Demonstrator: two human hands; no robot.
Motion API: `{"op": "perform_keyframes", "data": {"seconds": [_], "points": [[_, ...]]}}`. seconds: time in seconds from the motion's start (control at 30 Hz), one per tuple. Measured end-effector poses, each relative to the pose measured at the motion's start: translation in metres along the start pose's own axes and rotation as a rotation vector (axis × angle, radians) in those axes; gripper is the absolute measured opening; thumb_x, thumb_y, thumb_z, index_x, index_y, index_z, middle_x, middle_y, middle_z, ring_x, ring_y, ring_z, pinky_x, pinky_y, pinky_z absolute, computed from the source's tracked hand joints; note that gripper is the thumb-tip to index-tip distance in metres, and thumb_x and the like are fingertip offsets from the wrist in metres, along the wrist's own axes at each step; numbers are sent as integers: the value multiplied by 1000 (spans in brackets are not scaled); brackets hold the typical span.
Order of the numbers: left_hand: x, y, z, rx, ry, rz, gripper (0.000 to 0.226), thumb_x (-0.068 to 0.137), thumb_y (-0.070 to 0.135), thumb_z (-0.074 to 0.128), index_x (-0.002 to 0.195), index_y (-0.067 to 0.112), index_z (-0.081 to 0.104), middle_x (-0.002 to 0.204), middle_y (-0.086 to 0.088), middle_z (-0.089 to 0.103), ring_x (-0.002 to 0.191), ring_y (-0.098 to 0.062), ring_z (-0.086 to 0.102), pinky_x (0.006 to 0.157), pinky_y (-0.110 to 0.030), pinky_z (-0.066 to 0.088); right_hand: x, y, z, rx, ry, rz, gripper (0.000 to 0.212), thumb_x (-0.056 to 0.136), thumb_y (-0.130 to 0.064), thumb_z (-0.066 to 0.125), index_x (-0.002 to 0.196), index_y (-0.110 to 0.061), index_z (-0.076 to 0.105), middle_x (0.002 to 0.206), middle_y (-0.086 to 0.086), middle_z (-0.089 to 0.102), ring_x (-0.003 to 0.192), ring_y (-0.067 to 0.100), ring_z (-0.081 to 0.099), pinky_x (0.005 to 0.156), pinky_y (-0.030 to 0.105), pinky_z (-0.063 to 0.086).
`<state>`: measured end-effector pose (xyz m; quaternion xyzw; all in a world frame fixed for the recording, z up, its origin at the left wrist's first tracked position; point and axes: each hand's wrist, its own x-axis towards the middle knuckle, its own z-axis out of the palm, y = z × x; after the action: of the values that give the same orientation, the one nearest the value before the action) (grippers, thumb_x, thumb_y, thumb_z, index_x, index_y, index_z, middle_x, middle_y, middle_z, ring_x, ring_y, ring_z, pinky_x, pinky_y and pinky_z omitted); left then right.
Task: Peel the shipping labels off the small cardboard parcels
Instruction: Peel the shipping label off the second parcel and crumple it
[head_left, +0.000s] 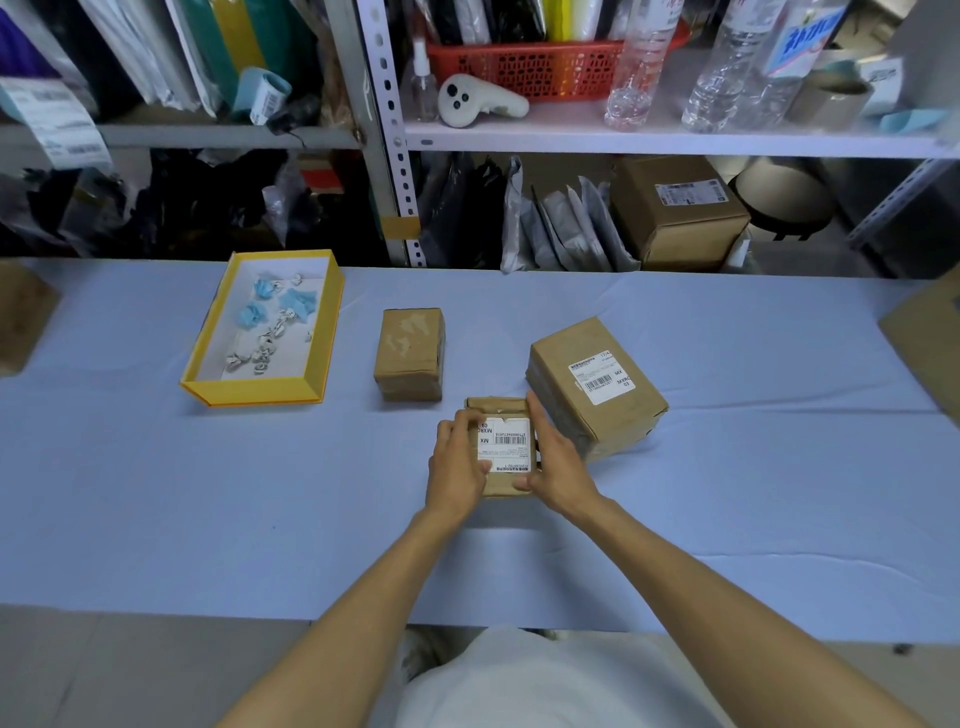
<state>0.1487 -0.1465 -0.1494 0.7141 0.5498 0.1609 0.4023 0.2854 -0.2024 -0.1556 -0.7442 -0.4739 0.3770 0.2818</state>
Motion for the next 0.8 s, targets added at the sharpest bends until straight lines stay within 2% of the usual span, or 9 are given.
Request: {"op": "perform_keyframes", "data": {"seconds": [0.07, 0.17, 0.27, 0.37, 0.43, 0.6, 0.73, 0.8], "points": [[3, 6, -4, 32, -15, -23, 49, 77, -5, 60, 115, 22, 46, 117, -3, 44, 100, -27, 61, 85, -33, 51, -1, 0, 0, -6, 0, 0, 115, 69, -2, 72, 155, -27, 0, 141, -2, 47, 118, 19, 54, 86, 37, 56], [4, 11, -7, 74, -37, -30, 45, 76, -6, 55, 110, 21, 44, 115, -4, 42, 97, -27, 59, 71, -22, 43, -2, 0, 1, -20, 3, -7, 117, 68, -3, 73, 154, -29, -2, 143, -2, 44, 121, 19, 52, 90, 37, 54], [1, 11, -6, 72, -25, -8, 47, 75, -5, 57, 106, 25, 37, 112, -3, 43, 96, -27, 60, 72, -26, 45, -1, 1, 1, -12, 5, -5, 118, 67, -3, 73, 154, -29, -1, 143, -1, 45, 121, 19, 52, 87, 38, 56], [-1, 6, -6, 28, -7, -8, 58, 76, 1, 63, 119, 28, 36, 117, -4, 48, 98, -26, 63, 82, -38, 54, 0, 1, 2, -12, 10, -1, 118, 67, -3, 74, 154, -29, -1, 142, -1, 47, 117, 19, 54, 84, 37, 57], [-4, 3, -6, -17, -1, 4, 58, 76, 1, 64, 120, 32, 41, 117, -2, 49, 102, -25, 63, 86, -43, 55, 0, 2, 2, -13, 11, -1, 119, 66, -2, 74, 154, -30, -1, 140, -1, 48, 116, 18, 55, 85, 38, 56], [-6, 3, -3, -36, 20, 4, 45, 83, -2, 58, 116, 28, 50, 116, -2, 49, 102, -24, 63, 87, -42, 55, -1, 1, 1, -8, 11, -2, 118, 65, 0, 73, 155, -28, 1, 141, -2, 47, 117, 19, 54, 87, 39, 55], [1, 5, -6, -51, 51, -10, 24, 87, 12, 63, 104, 28, 56, 109, 0, 53, 99, -21, 62, 89, -41, 54, -3, -1, 1, -11, 13, -5, 116, 68, 2, 72, 155, -26, 1, 140, -1, 46, 113, 18, 55, 85, 37, 56], [7, 9, -7, -19, 62, -37, 17, 86, 18, 66, 97, 26, 57, 107, 0, 57, 98, -20, 61, 88, -34, 51, -3, -2, 1, -21, 8, -7, 117, 68, 2, 73, 155, -27, 0, 140, -1, 46, 114, 18, 55, 86, 38, 55]]}}
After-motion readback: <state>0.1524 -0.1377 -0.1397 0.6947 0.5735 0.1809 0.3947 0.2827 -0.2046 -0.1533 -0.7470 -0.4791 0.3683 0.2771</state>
